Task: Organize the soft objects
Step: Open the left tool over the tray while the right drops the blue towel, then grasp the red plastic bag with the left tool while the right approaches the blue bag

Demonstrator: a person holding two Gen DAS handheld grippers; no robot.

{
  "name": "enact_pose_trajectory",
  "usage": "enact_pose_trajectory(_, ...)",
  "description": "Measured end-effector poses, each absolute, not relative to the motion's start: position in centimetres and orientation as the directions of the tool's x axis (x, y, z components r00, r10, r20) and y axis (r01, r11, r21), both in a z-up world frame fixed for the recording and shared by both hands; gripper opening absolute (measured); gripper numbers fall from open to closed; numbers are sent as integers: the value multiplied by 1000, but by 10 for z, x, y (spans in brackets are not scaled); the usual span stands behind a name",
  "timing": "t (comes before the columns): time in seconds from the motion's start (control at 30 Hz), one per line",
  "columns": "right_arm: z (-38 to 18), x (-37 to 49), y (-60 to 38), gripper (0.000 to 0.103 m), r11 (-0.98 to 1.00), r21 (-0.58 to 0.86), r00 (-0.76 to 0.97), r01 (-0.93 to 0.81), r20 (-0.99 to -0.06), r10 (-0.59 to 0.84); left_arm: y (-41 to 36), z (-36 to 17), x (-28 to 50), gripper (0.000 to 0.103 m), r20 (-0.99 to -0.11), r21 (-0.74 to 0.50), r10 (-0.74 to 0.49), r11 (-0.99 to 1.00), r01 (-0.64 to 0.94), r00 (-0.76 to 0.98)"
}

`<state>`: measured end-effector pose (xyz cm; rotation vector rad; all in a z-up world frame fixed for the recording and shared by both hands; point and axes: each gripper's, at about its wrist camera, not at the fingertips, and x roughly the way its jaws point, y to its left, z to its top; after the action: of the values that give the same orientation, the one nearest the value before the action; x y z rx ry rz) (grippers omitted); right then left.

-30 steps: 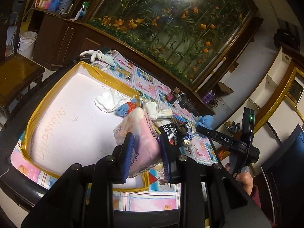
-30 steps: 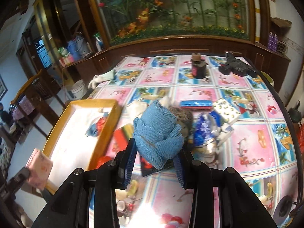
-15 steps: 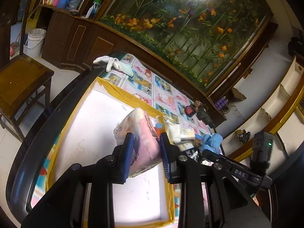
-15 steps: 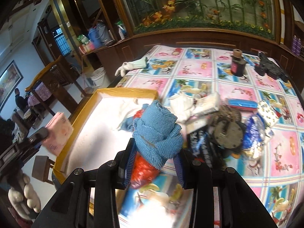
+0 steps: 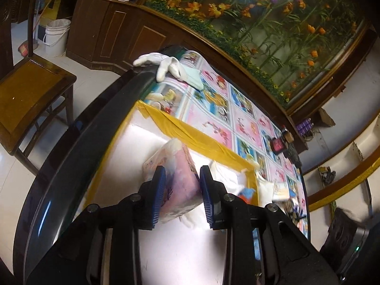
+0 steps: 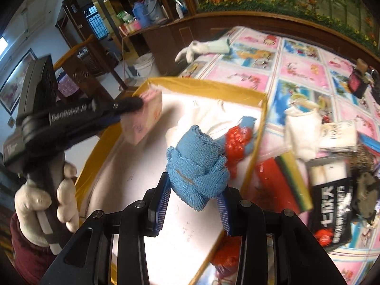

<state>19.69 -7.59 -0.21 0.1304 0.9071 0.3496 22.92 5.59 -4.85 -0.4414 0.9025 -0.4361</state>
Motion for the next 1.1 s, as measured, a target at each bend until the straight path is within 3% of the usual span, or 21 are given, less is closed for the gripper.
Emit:
enact_pose_trajectory(0.03, -6, 204, -73, 38, 935, 262, 554, -240, -754, 354, 57, -50, 232, 30, -643, -544, -537, 822, 168, 545)
enact_pose_trajectory(0.1, -12, 215, -68, 41, 932, 275, 540, -235, -760, 361, 61, -52, 234, 49, -641, -556, -543, 816, 159, 543)
enact_pose_trajectory(0.17, -15, 224, -66, 56, 933, 282, 540, -223, -761, 359, 63, -52, 233, 55, -637, -564, -545, 812, 153, 545)
enact_pose_trajectory(0.2, -14, 225, -66, 69, 934, 280, 549, -222, -755, 357, 64, -50, 231, 55, -636, -565, -547, 810, 154, 545)
enact_pose_trajectory(0.23, -11, 225, -65, 75, 936, 273, 566, -223, -745, 353, 65, -49, 228, 55, -632, -566, -549, 809, 158, 547)
enact_pose_trajectory(0.53, 7, 172, -86, 76, 954, 209, 674, -217, -674, 301, 58, -9, 168, 55, -565, -573, -586, 785, 235, 580)
enact_pose_trajectory(0.7, 21, 114, -107, 85, 974, 139, 771, -180, -595, 228, 34, 8, 122, 66, -542, -538, -599, 786, 304, 589)
enact_pose_trajectory(0.93, 22, 45, -147, 91, 990, 87, 835, -110, -532, 140, -14, 16, 60, 68, -543, -486, -639, 768, 416, 545)
enact_pose_trajectory(1.1, 17, 10, -190, 91, 991, 128, 845, -41, -525, 103, -40, 7, 31, 68, -563, -500, -666, 746, 439, 489)
